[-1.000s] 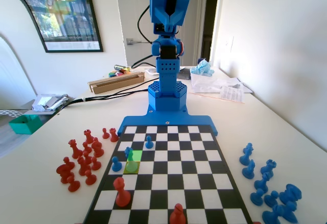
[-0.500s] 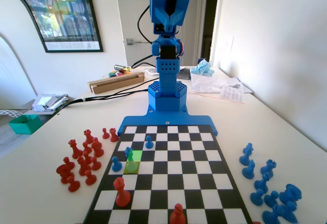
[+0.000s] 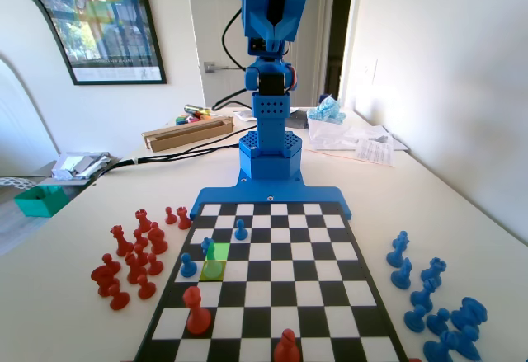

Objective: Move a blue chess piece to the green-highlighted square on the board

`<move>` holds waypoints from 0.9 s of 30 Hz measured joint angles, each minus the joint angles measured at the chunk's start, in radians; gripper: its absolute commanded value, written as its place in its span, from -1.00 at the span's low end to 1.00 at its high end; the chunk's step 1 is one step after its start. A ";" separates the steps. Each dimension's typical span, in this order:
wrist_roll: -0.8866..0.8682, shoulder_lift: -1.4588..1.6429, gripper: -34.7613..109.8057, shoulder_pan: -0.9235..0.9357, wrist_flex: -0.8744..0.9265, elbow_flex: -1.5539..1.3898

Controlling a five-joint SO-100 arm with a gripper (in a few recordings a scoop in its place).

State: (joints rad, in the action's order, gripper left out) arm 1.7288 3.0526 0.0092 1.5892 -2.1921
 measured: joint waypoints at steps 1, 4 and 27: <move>0.000 0.000 -0.51 -0.003 0.000 0.000; 0.000 -0.003 -0.51 -0.003 0.000 0.000; -0.229 -0.782 -0.51 0.146 -0.146 0.307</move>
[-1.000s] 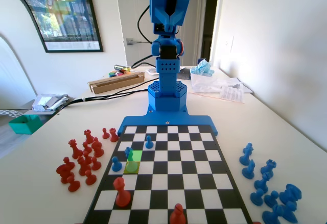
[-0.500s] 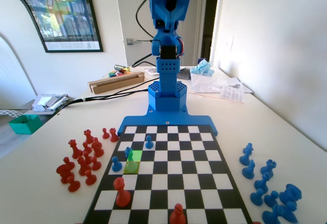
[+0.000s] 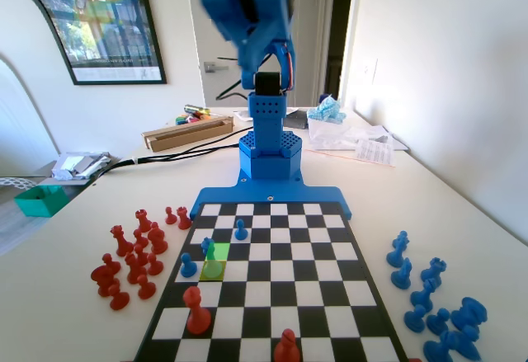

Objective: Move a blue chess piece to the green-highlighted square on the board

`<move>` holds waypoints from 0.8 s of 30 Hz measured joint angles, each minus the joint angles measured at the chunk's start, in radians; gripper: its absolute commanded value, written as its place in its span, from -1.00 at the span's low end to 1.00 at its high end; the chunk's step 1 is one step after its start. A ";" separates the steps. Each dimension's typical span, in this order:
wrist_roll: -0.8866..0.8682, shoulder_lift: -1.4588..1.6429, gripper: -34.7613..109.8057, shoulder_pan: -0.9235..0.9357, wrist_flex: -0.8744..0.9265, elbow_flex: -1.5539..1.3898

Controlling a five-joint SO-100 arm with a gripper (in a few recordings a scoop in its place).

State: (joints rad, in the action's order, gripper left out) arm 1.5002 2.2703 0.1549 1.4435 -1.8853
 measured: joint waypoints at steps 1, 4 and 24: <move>-0.011 -0.031 -0.51 0.009 -0.008 0.008; -0.038 -0.121 -0.51 0.046 -0.029 0.037; -0.247 -0.733 -0.32 0.189 -0.209 0.192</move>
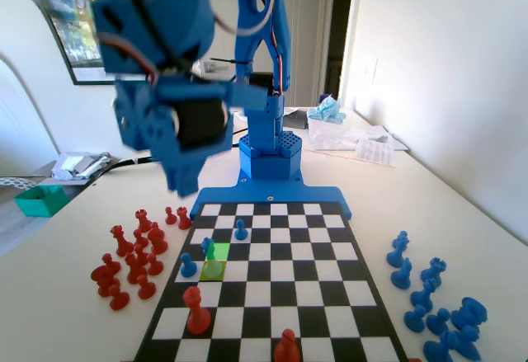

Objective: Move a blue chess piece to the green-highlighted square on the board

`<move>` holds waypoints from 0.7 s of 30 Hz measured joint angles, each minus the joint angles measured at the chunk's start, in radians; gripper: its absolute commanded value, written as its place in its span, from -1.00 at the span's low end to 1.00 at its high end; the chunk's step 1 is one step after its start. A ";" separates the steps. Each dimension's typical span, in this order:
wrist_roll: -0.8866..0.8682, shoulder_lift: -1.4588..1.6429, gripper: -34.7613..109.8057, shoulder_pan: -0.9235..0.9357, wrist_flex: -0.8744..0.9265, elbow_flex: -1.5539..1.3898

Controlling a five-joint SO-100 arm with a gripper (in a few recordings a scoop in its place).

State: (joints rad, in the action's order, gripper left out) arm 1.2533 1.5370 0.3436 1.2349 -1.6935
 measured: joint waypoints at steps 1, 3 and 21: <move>-0.006 -0.020 -0.32 0.000 -0.017 0.002; -0.011 -0.044 -0.32 0.000 -0.049 0.003; -0.018 -0.109 -0.30 -0.066 -0.164 -0.058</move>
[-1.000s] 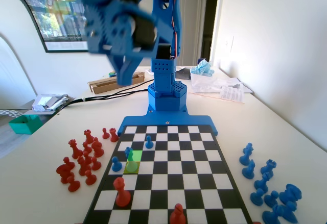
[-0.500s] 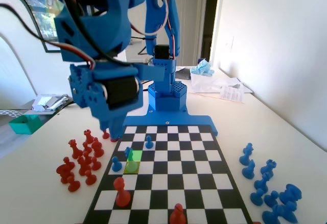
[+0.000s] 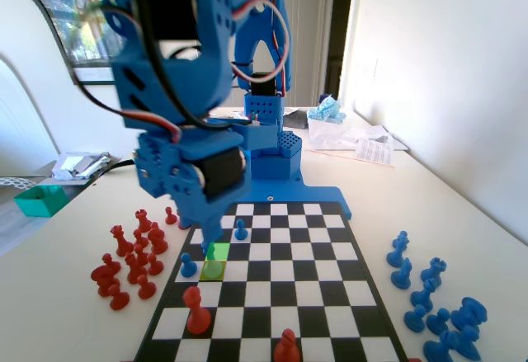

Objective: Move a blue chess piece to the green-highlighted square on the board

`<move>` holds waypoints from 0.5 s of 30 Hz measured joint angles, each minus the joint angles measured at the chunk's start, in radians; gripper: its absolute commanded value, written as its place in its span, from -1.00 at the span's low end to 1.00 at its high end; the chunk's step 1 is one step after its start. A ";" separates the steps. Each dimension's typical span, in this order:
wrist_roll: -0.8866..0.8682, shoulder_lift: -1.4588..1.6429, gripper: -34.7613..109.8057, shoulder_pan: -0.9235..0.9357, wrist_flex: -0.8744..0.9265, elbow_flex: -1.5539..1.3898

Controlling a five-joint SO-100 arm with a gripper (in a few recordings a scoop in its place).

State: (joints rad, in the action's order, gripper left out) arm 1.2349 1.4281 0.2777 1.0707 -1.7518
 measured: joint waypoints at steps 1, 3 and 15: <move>0.000 0.000 -0.30 -0.003 -0.015 -0.011; 0.011 -0.002 -0.30 -0.003 -0.029 -0.041; 0.048 -0.005 -0.30 0.025 -0.127 -0.138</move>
State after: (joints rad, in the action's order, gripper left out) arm 1.2824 1.4235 0.3022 0.9434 -1.8899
